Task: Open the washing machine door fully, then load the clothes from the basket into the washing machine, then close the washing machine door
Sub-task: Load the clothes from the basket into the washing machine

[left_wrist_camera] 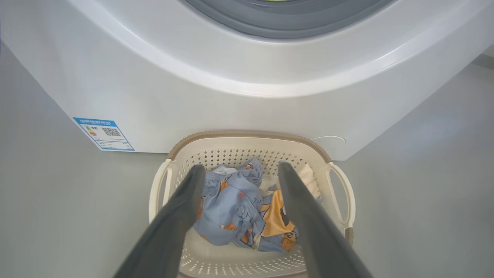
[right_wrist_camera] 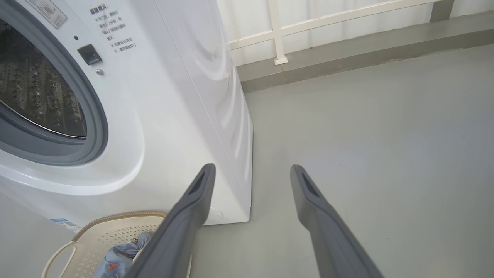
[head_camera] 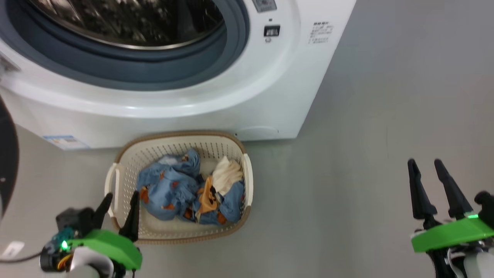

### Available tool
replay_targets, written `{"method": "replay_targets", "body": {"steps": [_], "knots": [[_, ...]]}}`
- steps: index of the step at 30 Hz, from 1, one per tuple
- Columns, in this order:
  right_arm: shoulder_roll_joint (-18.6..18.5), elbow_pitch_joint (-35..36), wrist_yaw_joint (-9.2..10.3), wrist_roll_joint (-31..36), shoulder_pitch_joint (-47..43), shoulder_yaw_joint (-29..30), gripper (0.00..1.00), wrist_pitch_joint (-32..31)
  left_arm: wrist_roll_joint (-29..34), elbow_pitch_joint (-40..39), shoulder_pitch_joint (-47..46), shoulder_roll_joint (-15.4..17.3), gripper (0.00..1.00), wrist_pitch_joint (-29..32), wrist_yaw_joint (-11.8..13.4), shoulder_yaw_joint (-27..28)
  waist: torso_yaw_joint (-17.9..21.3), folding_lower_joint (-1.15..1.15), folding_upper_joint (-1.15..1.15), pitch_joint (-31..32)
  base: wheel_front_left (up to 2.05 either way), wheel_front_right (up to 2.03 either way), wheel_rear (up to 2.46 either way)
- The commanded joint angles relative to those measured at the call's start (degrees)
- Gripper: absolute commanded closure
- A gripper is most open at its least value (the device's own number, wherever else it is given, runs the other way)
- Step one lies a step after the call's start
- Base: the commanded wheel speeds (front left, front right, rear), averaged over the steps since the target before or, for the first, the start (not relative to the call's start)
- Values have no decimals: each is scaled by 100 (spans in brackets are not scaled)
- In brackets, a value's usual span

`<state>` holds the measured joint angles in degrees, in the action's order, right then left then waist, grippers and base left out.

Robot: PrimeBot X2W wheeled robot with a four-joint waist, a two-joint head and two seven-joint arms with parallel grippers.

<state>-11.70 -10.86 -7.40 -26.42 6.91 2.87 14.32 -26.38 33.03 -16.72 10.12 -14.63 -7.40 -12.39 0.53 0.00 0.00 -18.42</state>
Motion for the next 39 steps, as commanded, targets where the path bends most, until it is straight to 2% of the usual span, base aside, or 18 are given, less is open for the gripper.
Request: {"method": "replay_targets", "body": {"steps": [1, 11, 20, 26, 34, 39], "knots": [[-32, 164, -9, 85, 163, -93, 0, 68, -67, 50, -286, 199, 0, -37, -9, 81, 35, 0, 0, -479, 0, 0, 0], [143, 285, -9, 238, 800, -142, 0, 68, -411, 973, -1578, 343, 0, -37, -9, -741, 118, 0, 0, -1644, 0, 0, 0], [298, 407, -9, 318, 1305, -282, 0, 68, -827, 1913, -2638, 657, 0, -37, -9, -1598, 348, 0, 0, -2436, 0, 0, 0], [404, 434, -9, 332, 1456, -349, 0, 68, -1080, 2296, -3028, 877, 0, -37, -9, -2167, 524, 0, 0, -2715, 0, 0, 0], [553, 507, -9, 321, 1564, -410, 0, 68, -1454, 2747, -3551, 1296, 0, 14, -9, -3204, 832, 0, 0, -3057, 0, 0, 0], [654, 527, -9, 304, 1552, -456, 0, 68, -1733, 2953, -3845, 1497, 0, 23, -9, -3602, 992, 0, 0, -3156, 0, 0, 0]]}}
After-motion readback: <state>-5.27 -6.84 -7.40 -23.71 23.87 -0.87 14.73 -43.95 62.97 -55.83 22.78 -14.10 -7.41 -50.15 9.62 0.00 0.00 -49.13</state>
